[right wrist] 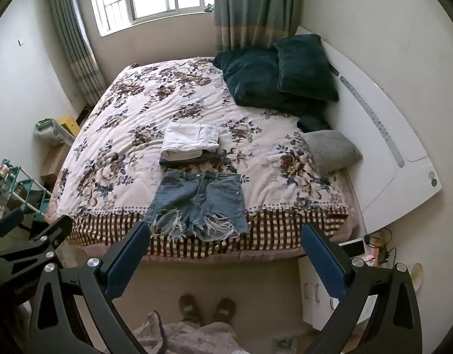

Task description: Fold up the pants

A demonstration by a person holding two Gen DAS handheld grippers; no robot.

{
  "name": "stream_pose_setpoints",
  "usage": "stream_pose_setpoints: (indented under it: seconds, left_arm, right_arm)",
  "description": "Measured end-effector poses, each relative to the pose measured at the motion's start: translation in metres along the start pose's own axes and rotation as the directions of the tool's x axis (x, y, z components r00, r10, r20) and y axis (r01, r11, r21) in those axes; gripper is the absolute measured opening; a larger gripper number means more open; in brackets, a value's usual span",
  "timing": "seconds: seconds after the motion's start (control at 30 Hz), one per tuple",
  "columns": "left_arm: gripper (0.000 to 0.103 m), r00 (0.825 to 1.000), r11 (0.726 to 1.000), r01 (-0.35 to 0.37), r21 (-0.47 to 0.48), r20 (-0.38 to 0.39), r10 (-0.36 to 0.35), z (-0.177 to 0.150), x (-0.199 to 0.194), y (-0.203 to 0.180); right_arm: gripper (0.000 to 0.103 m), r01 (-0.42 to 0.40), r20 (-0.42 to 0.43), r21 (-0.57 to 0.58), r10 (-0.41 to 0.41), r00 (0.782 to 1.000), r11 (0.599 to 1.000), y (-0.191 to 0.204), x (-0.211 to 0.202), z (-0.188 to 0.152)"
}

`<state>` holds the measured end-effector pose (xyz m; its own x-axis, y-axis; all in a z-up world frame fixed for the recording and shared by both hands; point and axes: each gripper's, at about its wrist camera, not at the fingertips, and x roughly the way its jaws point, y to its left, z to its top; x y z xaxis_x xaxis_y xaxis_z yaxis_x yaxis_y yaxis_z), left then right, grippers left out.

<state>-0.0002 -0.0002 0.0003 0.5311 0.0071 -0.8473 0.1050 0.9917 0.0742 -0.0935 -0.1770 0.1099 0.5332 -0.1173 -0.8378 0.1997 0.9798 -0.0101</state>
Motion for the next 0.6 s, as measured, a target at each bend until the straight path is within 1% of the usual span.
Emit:
stream_pose_setpoints:
  seconds: [0.1, 0.13, 0.27, 0.4, 0.6]
  left_arm:
    - [0.103, 1.000, 1.000, -0.011, 0.010, 0.009, 0.010, 0.0003, -0.0013, -0.0009]
    - [0.103, 1.000, 1.000, 0.000, -0.001, -0.017, 0.000, 0.0013, 0.0013, 0.0001]
    - [0.103, 1.000, 1.000, -0.006, 0.000, 0.004, 0.006, -0.0007, -0.0003, -0.0011]
    - [0.103, 1.000, 1.000, -0.006, -0.001, 0.006, 0.006, -0.0002, -0.0009, -0.0005]
    - [0.103, 1.000, 1.000, -0.010, -0.006, 0.017, 0.010, 0.0092, -0.0032, -0.0002]
  right_arm:
    - [0.103, 0.007, -0.009, -0.005, -0.008, 1.000, 1.000, 0.0003, -0.0007, -0.0001]
    - [0.103, 0.008, -0.007, -0.004, -0.008, 1.000, 1.000, 0.0006, -0.0012, -0.0002]
    - [0.103, 0.003, -0.008, -0.001, -0.003, 1.000, 1.000, 0.0003, -0.0013, -0.0004]
    - [0.103, 0.001, -0.007, 0.001, -0.001, 1.000, 1.000, -0.0009, -0.0048, -0.0008]
    - [0.103, -0.004, -0.006, 0.003, 0.004, 1.000, 1.000, -0.0029, -0.0062, -0.0025]
